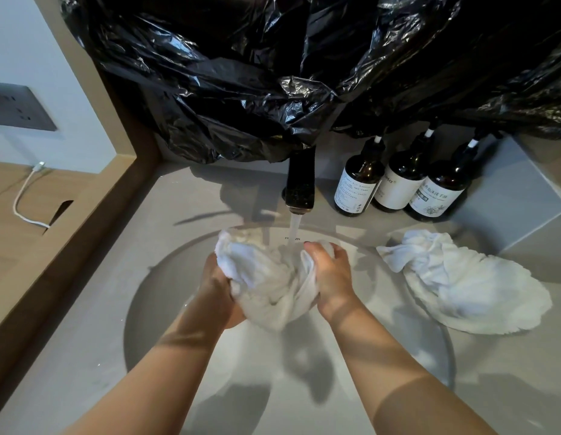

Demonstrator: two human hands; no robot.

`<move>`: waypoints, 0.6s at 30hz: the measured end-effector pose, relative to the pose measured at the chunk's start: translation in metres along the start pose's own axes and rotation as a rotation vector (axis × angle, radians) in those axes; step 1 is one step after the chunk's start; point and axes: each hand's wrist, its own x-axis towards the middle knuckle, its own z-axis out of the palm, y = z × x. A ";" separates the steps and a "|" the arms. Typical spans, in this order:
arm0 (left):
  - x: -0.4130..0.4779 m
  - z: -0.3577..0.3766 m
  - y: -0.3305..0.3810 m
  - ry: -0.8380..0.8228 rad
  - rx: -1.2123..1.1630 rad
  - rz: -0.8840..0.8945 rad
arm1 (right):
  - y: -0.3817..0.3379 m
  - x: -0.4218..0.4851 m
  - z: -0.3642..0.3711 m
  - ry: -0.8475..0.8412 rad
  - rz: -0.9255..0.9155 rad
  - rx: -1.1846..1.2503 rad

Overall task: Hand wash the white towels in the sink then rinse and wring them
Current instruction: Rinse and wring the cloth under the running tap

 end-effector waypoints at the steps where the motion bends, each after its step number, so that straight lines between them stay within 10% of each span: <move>1: -0.001 -0.005 -0.001 -0.048 0.064 -0.036 | -0.005 0.001 0.003 0.010 -0.033 0.000; 8: -0.002 -0.025 -0.004 0.084 0.365 -0.032 | -0.023 0.007 0.021 -0.019 -0.006 0.011; 12: -0.003 -0.007 -0.005 0.362 1.139 0.544 | -0.033 0.006 0.025 0.041 0.163 0.107; 15: -0.006 0.005 0.005 -0.001 1.315 0.756 | -0.046 -0.003 0.022 -0.034 0.259 0.157; 18: -0.001 0.023 0.014 -0.403 1.188 0.481 | -0.050 -0.001 0.020 -0.172 0.197 0.238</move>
